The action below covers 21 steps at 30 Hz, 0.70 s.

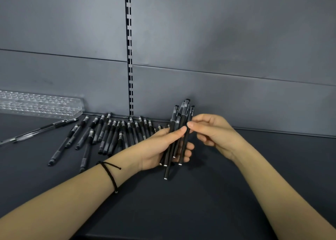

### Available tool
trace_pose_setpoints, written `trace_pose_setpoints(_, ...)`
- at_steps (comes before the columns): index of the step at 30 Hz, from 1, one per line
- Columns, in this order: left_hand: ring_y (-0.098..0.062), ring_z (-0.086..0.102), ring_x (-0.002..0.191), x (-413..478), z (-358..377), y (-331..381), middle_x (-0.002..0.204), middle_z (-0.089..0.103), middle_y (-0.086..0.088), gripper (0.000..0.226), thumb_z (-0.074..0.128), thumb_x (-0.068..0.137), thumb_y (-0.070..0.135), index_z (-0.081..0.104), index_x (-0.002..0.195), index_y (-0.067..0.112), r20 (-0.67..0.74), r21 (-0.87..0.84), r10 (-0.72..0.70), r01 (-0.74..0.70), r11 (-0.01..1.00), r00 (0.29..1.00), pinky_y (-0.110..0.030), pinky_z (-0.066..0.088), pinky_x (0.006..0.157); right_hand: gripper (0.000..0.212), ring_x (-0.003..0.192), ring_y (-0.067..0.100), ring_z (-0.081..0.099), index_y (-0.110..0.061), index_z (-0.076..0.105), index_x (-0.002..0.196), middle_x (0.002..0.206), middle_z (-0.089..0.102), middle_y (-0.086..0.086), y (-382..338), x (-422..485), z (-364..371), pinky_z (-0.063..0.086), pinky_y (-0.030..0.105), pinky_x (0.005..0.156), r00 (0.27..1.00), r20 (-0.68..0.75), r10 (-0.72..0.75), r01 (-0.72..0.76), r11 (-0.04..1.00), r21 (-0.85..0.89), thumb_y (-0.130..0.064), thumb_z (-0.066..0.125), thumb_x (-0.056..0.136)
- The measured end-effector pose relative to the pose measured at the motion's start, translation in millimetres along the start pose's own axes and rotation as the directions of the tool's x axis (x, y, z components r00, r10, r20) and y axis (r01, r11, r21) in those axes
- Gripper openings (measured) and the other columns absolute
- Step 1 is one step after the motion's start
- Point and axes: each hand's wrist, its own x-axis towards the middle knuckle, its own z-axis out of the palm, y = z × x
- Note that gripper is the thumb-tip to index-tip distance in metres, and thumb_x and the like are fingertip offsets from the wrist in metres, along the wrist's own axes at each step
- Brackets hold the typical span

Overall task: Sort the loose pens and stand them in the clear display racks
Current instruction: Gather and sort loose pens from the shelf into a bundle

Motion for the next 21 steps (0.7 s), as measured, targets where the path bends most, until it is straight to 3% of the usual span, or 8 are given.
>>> trace_pose_setpoints(3,-0.008,0.040,0.049,1,-1,-3,0.062,0.043,0.003,0.028,0.057,0.093,0.038,0.049,0.102,0.012,0.030,-0.030,0.019,-0.019,0.999,0.999,-0.022,0.042,0.049,0.009,0.055,0.009,0.048,-0.017,0.062,0.088,0.070,0.063,-0.008,-1,-2,7,0.032,0.021,0.045,0.996,-0.040,-0.082,0.076,0.989,-0.125,-0.018,0.071,0.086)
trace_pose_setpoints(6,-0.007,0.030,0.046,1,0,-5,0.059,0.032,0.004,0.026,0.058,0.089,0.040,0.044,0.083,0.018,0.053,-0.042,0.092,-0.090,0.995,0.994,-0.020,0.033,0.045,0.030,0.087,0.003,0.060,-0.036,0.054,0.105,0.099,0.061,-0.025,-4,-5,16,0.045,0.017,0.069,0.940,-0.115,-0.322,0.269,0.905,-0.330,-0.022,0.070,0.085)
trace_pose_setpoints(8,-0.007,0.030,0.045,1,2,-7,0.057,0.031,0.004,0.027,0.056,0.093,0.035,0.039,0.081,0.018,0.096,-0.047,0.166,-0.163,0.986,0.981,-0.019,0.032,0.045,0.049,0.105,0.000,0.056,-0.050,0.040,0.121,0.123,0.051,-0.024,-12,-7,19,0.046,0.017,0.087,0.900,-0.070,-0.431,0.399,0.877,-0.269,-0.025,0.065,0.087)
trace_pose_setpoints(11,-0.008,0.035,0.048,1,5,-9,0.058,0.034,0.004,0.024,0.054,0.096,0.028,0.035,0.085,0.016,0.163,0.039,0.212,-0.221,0.975,0.964,-0.021,0.037,0.049,0.040,0.119,0.008,0.056,-0.056,0.044,0.123,0.132,0.051,-0.011,-31,1,16,0.043,0.033,0.104,0.918,-0.072,-0.391,0.389,0.920,-0.037,-0.041,0.057,0.089)
trace_pose_setpoints(13,-0.009,0.039,0.051,0,8,-12,0.059,0.037,0.005,0.020,0.053,0.095,0.024,0.036,0.088,0.015,0.210,0.113,0.215,-0.243,0.964,0.954,-0.022,0.041,0.052,0.026,0.112,0.019,0.064,-0.040,0.057,0.123,0.128,0.061,-0.005,-44,7,15,0.045,0.040,0.102,0.946,-0.022,-0.325,0.325,0.946,0.011,-0.041,0.049,0.098)
trace_pose_setpoints(16,-0.011,0.042,0.053,-2,13,-14,0.060,0.040,0.003,0.014,0.054,0.096,0.017,0.042,0.088,0.014,0.219,0.168,0.257,-0.296,0.940,0.941,-0.025,0.044,0.055,0.033,0.094,0.026,0.071,-0.012,0.070,0.106,0.108,0.072,0.009,-53,8,21,0.053,0.041,0.091,0.950,0.056,-0.306,0.307,0.952,0.006,-0.031,0.044,0.100)
trace_pose_setpoints(19,-0.013,0.046,0.057,-2,15,-9,0.060,0.046,0.002,0.021,0.053,0.099,0.009,0.048,0.080,0.016,0.179,0.256,0.332,-0.369,0.893,0.926,-0.028,0.047,0.062,0.032,0.067,0.022,0.067,-0.014,0.072,0.090,0.074,0.071,0.007,-59,6,29,0.055,0.036,0.074,0.914,0.054,-0.401,0.399,0.916,0.054,-0.038,0.051,0.095)
trace_pose_setpoints(21,-0.014,0.049,0.060,0,20,-4,0.061,0.050,0.002,0.025,0.053,0.098,0.007,0.050,0.076,0.018,0.168,0.297,0.371,-0.406,0.864,0.913,-0.027,0.048,0.067,0.022,0.058,0.020,0.061,-0.021,0.069,0.100,0.065,0.063,0.003,-64,5,31,0.052,0.029,0.062,0.850,0.054,-0.525,0.519,0.850,0.095,-0.032,0.052,0.096)
